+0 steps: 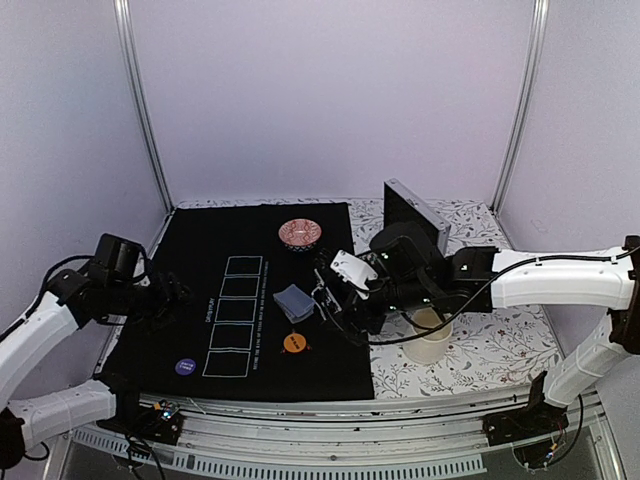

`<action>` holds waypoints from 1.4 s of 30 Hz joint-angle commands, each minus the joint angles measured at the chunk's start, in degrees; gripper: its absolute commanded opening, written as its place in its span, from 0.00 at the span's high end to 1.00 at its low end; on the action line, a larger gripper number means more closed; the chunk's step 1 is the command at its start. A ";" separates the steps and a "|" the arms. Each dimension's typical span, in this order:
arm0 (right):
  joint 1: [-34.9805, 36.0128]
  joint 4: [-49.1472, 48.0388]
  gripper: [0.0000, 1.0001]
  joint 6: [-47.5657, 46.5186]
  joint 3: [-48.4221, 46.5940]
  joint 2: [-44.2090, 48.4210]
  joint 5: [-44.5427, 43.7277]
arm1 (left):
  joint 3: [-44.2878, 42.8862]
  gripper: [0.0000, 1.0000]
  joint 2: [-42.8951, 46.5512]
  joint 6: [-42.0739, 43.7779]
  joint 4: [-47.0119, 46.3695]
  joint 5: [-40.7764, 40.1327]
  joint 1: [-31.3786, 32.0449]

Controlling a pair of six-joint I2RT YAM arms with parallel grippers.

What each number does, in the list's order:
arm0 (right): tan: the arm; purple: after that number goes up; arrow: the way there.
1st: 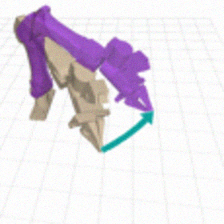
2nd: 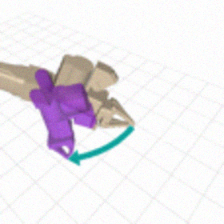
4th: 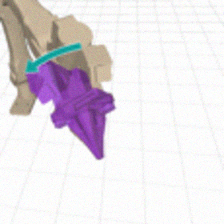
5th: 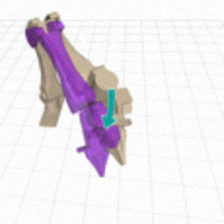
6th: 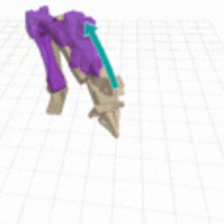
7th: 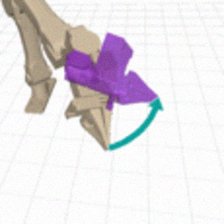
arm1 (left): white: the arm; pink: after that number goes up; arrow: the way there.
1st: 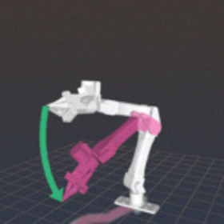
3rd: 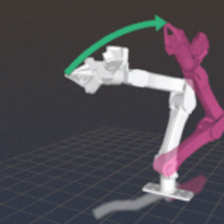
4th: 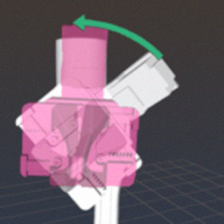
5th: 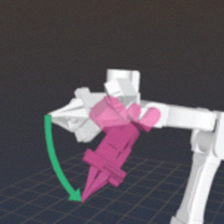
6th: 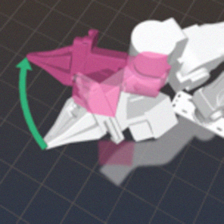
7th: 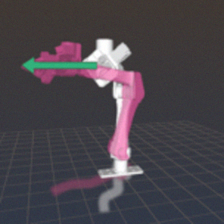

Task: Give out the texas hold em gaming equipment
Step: Place the small blind button in the small blind area, then pick up the big blind button from the poker table mat.

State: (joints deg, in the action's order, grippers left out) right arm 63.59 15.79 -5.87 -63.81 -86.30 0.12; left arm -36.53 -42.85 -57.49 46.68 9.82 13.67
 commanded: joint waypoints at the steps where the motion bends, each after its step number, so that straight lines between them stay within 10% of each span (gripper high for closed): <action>1: -2.73 1.78 0.04 2.31 -1.23 3.02 -0.32 | -4.91 0.21 -9.57 9.83 -15.00 -5.01 18.31; 8: -5.21 3.54 0.04 5.02 0.50 5.14 -0.70 | -20.29 0.04 -37.41 30.73 -16.66 -6.57 39.50; 18: -5.87 4.44 0.03 5.08 3.03 7.94 -1.44 | -34.05 0.06 -60.18 41.15 -6.85 -13.97 40.69; 42: -5.94 4.50 0.03 4.99 3.97 7.56 -1.44 | -32.02 0.32 -65.25 42.51 -10.42 -3.41 38.41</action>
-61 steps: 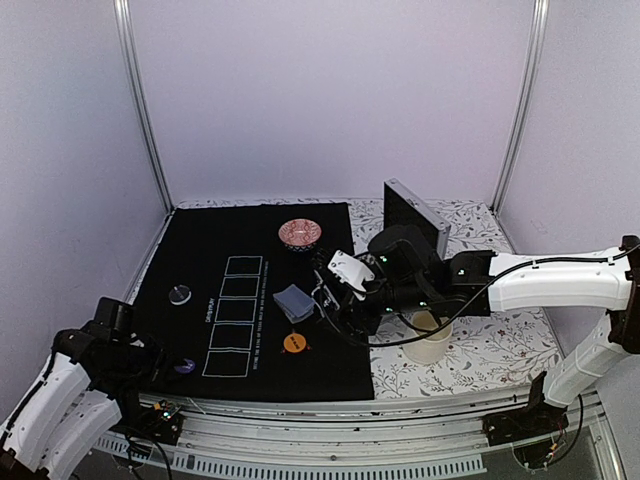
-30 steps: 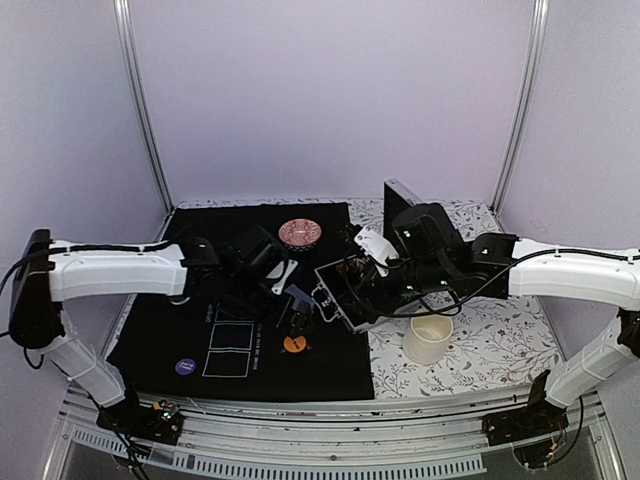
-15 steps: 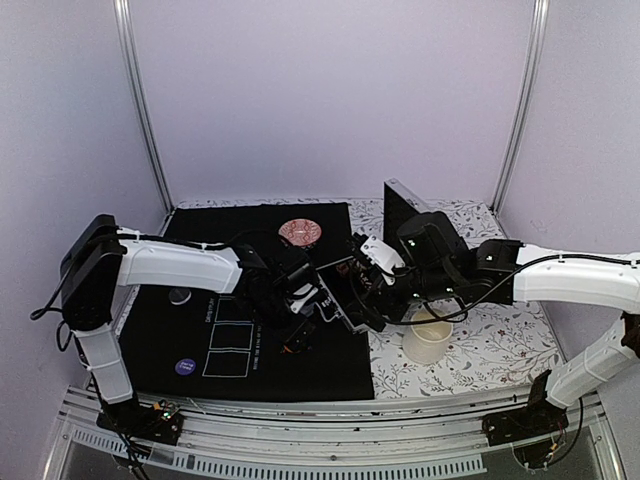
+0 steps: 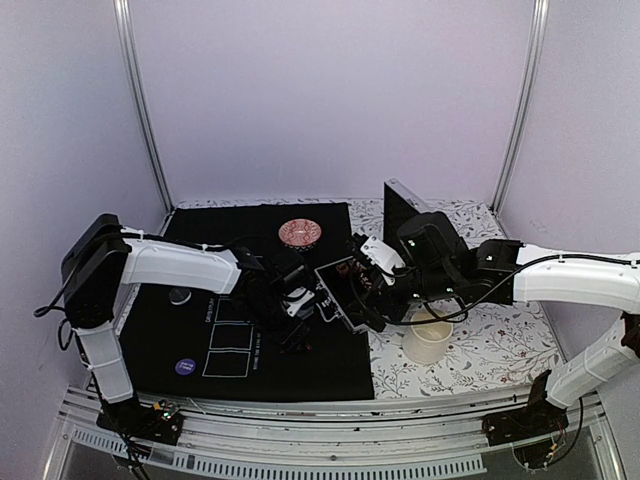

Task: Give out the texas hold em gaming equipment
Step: Pick up the big blind button from the poker table mat.

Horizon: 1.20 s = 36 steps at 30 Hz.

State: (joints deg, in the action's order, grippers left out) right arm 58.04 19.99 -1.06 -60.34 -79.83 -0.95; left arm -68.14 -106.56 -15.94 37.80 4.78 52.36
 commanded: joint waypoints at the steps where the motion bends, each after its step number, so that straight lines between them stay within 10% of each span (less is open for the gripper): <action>1: -0.38 0.31 0.03 0.18 0.55 1.08 -0.37 | -0.42 0.35 -1.54 1.00 -1.78 1.90 -0.27; 24: -0.39 0.34 0.03 0.01 0.85 1.05 1.05 | -1.74 0.61 -0.77 0.83 -1.07 4.41 0.02; 31: -0.45 0.47 0.03 -0.12 0.75 1.43 0.43 | -1.73 0.95 -1.16 0.87 -1.29 5.88 -0.13; 36: -0.43 0.67 0.03 -0.09 0.99 1.57 0.36 | -1.09 1.00 -0.49 0.66 -2.75 8.41 -0.11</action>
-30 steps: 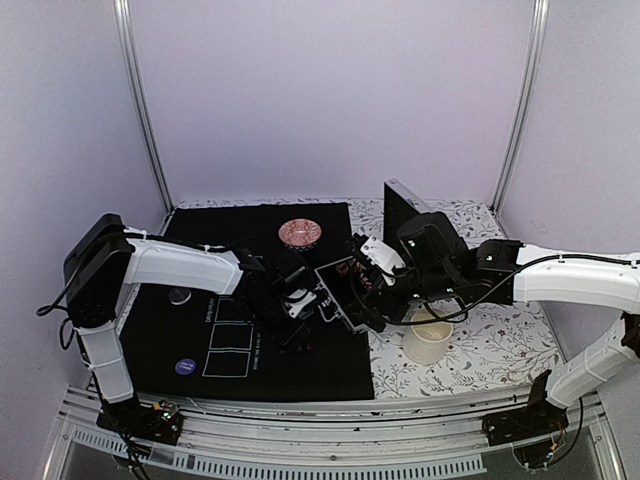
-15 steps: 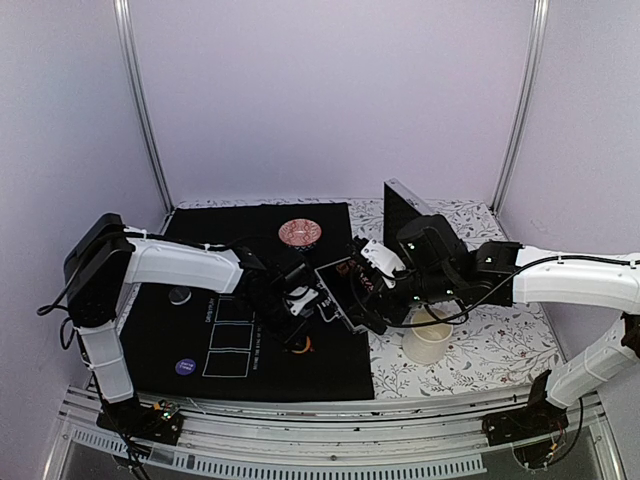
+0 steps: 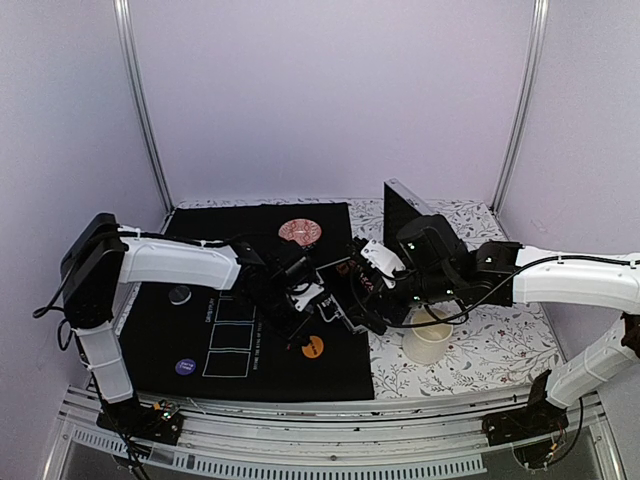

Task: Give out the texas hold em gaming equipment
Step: Pick up the big blind button from the poker table mat, then place the big blind button in the big blind area.

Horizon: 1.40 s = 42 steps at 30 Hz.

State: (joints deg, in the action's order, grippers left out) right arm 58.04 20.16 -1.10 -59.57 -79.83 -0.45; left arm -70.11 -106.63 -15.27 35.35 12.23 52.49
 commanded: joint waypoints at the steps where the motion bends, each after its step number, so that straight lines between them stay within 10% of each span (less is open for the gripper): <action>1: -0.39 0.49 0.03 0.08 0.24 1.46 -0.02 | 1.10 1.00 -0.16 -0.04 -0.47 1.14 -0.34; 17: -0.40 0.40 0.03 0.76 0.27 1.61 1.46 | 10.18 1.00 12.62 -6.13 -12.26 13.33 -5.38; 27: -0.45 0.50 0.03 0.76 0.38 1.99 1.33 | 13.43 1.00 22.19 -11.00 -20.56 13.32 -21.10; 42: -0.39 1.04 0.03 0.75 1.11 4.10 0.37 | 5.34 1.00 2.61 -16.47 -29.73 12.36 -31.33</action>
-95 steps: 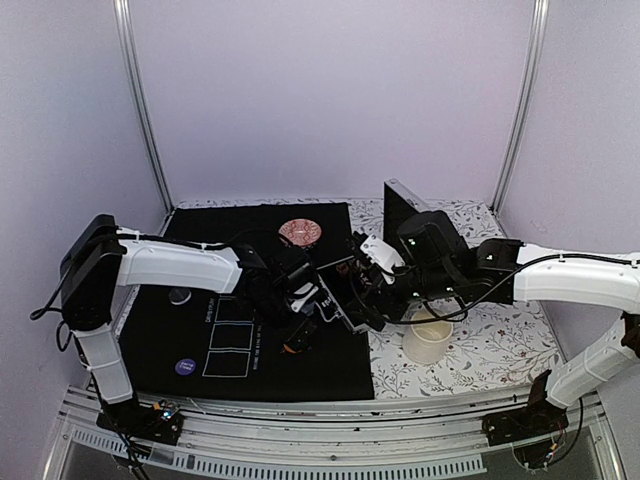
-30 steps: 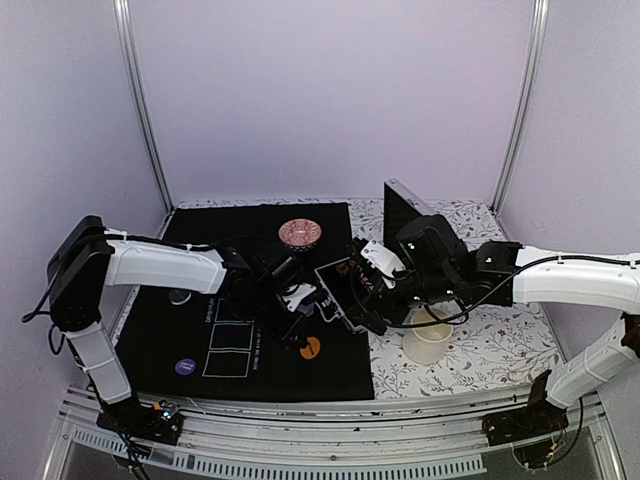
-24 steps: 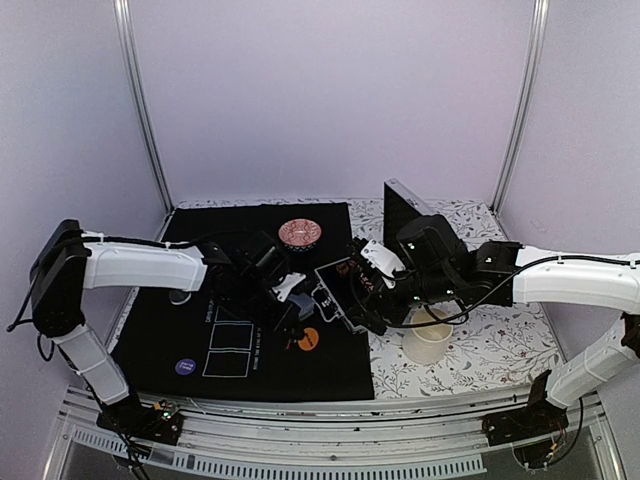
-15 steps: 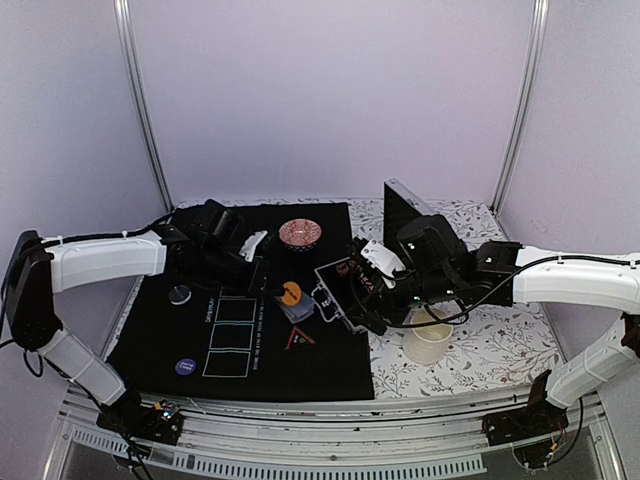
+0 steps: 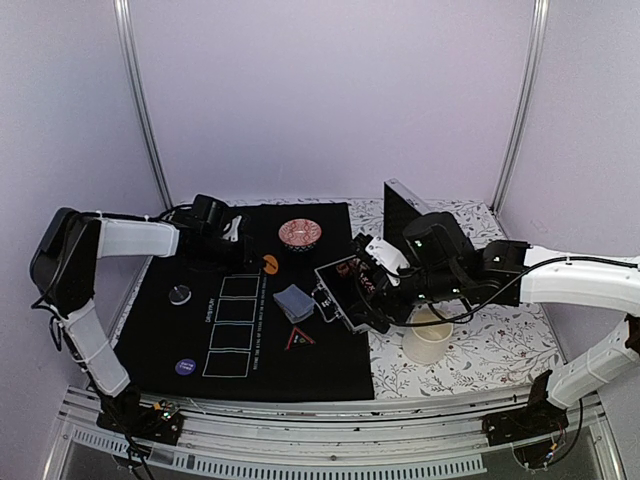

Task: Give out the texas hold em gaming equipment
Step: Place the big blind button in the big blind area.

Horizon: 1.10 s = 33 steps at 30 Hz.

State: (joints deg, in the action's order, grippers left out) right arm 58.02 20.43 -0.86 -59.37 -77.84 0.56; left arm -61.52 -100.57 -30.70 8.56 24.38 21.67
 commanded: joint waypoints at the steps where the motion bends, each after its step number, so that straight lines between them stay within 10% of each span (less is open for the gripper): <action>1: -0.40 0.83 0.03 1.83 0.93 2.09 -0.62 | -3.79 1.00 -4.54 -1.24 -2.94 0.32 -0.65; 24: -0.42 1.73 0.03 2.87 0.56 2.46 -0.66 | -9.13 1.00 -19.50 -3.66 -3.81 2.03 -2.03; 33: -0.38 1.84 0.03 2.56 -0.01 1.89 -0.21 | -10.00 0.59 -15.36 1.60 2.40 -5.56 -1.43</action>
State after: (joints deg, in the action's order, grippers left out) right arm 58.00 21.96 1.52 -58.83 -76.77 0.56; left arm -70.43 -118.08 -32.34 6.76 23.46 19.97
